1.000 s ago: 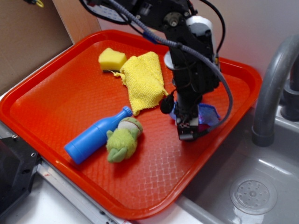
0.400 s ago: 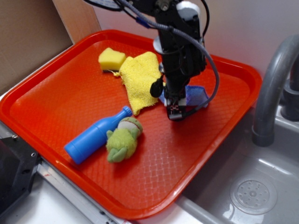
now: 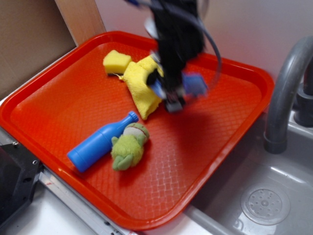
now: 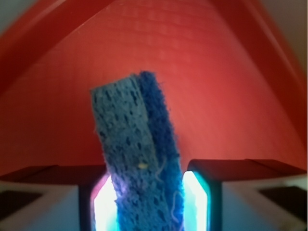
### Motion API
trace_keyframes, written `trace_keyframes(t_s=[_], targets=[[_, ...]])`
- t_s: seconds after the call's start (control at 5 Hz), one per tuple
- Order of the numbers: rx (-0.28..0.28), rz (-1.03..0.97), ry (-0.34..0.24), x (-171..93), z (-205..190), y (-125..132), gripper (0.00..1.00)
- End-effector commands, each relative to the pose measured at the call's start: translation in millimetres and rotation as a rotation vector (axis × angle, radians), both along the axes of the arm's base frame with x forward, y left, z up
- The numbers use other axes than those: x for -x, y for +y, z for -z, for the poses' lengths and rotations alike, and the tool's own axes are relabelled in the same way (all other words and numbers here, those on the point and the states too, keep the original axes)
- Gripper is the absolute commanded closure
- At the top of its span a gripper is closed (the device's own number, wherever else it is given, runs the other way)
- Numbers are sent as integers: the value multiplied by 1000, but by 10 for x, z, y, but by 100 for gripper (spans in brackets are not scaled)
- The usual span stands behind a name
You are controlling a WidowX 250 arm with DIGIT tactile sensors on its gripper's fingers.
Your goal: Grab the blue sponge.
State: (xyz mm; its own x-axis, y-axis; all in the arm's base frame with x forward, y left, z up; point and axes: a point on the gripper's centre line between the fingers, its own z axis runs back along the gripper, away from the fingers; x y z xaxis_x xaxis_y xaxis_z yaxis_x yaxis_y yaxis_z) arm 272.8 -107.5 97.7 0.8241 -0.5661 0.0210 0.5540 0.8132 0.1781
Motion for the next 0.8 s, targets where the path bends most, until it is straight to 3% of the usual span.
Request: trace_keyframes(t_s=[0.0,0.4,0.6], targets=[[24,-506,-84,489,-1099,346,100],[74,-1007,-114,841,-1435,508,100],[56,-1048,-87,753,-1342,443,100]])
